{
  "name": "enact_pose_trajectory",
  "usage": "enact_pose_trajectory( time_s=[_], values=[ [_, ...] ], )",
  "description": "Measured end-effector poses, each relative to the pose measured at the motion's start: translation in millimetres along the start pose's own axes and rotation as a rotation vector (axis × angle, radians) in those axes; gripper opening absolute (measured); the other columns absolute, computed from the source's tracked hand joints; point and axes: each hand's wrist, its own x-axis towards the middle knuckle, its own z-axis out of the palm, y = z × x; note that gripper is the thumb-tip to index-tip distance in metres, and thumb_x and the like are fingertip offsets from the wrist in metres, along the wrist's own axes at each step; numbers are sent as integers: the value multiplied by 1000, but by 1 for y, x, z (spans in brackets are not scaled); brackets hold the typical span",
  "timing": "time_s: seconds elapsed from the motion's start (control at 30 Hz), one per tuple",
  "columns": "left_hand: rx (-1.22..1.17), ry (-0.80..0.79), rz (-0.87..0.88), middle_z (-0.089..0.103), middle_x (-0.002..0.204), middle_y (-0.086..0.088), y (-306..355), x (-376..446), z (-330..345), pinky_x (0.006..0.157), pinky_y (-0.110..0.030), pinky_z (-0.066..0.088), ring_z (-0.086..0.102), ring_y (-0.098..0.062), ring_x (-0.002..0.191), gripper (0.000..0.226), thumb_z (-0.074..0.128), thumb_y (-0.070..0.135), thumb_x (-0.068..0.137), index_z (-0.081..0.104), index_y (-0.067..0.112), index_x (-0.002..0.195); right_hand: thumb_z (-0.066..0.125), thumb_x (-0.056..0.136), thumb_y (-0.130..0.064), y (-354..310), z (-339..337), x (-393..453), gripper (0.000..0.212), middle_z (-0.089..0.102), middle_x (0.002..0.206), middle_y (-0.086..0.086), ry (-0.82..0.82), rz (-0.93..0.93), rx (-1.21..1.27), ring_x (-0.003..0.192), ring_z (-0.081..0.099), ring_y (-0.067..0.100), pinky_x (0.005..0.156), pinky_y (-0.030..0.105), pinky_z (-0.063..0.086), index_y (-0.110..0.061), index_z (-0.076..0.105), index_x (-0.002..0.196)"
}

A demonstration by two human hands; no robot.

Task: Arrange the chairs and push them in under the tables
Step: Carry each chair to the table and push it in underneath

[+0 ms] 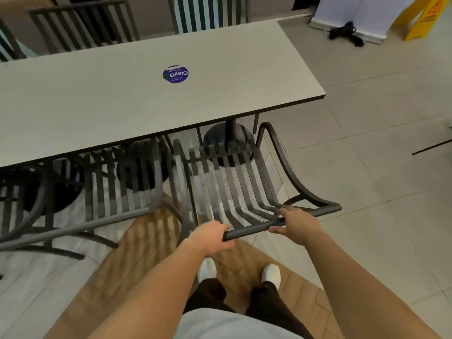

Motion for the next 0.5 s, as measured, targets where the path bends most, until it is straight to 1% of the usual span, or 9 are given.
enact_pose_trajectory(
  time_s=[0.07, 0.17, 0.23, 0.3, 0.33, 0.4, 0.5],
  values=[
    [-42, 3, -58, 54, 103, 4, 3, 5, 9, 84, -34, 51, 58, -18, 95, 41, 60, 55, 96, 61, 24, 123, 60, 82, -75, 10, 4, 12, 86, 48, 151, 2, -48, -25, -5, 138, 44, 25, 109, 43, 44, -27, 41, 151],
    [-83, 73, -172, 58, 113, 4, 12, 10, 23, 92, -37, 53, 59, -18, 102, 36, 63, 43, 97, 58, 27, 129, 63, 80, -75, 21, 3, 28, 80, 56, 140, 2, -114, -108, -62, 128, 52, 24, 103, 41, 48, -24, 51, 141],
    [-48, 117, -271, 62, 117, 3, 18, 14, 30, 91, -40, 55, 63, -20, 103, 31, 61, 33, 97, 58, 29, 128, 62, 83, -72, 30, 2, 34, 64, 62, 124, -1, -129, -171, -104, 113, 59, 21, 94, 39, 52, -26, 58, 127],
    [-19, 122, -357, 66, 115, 2, 23, 19, 34, 89, -41, 57, 66, -22, 102, 31, 58, 23, 98, 60, 29, 128, 60, 89, -66, 37, 2, 38, 47, 64, 109, -2, -126, -210, -151, 100, 62, 20, 87, 38, 54, -26, 61, 114],
    [-6, 119, -382, 68, 114, 1, 25, 20, 35, 90, -42, 57, 67, -23, 102, 32, 55, 18, 98, 61, 28, 128, 58, 91, -64, 39, 3, 39, 43, 65, 103, -2, -118, -221, -178, 97, 63, 20, 85, 39, 55, -25, 62, 111],
    [18, 115, -413, 69, 117, -1, 28, 21, 36, 93, -42, 57, 66, -25, 106, 37, 50, 12, 99, 61, 28, 131, 54, 96, -60, 40, 4, 39, 41, 66, 99, 0, -92, -235, -235, 94, 65, 22, 83, 39, 56, -23, 62, 109],
    [32, 123, -434, 68, 122, -1, 35, 22, 40, 97, -41, 55, 66, -23, 112, 45, 49, 9, 99, 60, 31, 137, 51, 99, -57, 45, 7, 39, 41, 67, 100, 1, -49, -255, -283, 94, 65, 23, 81, 37, 55, -20, 62, 111]
  ],
)
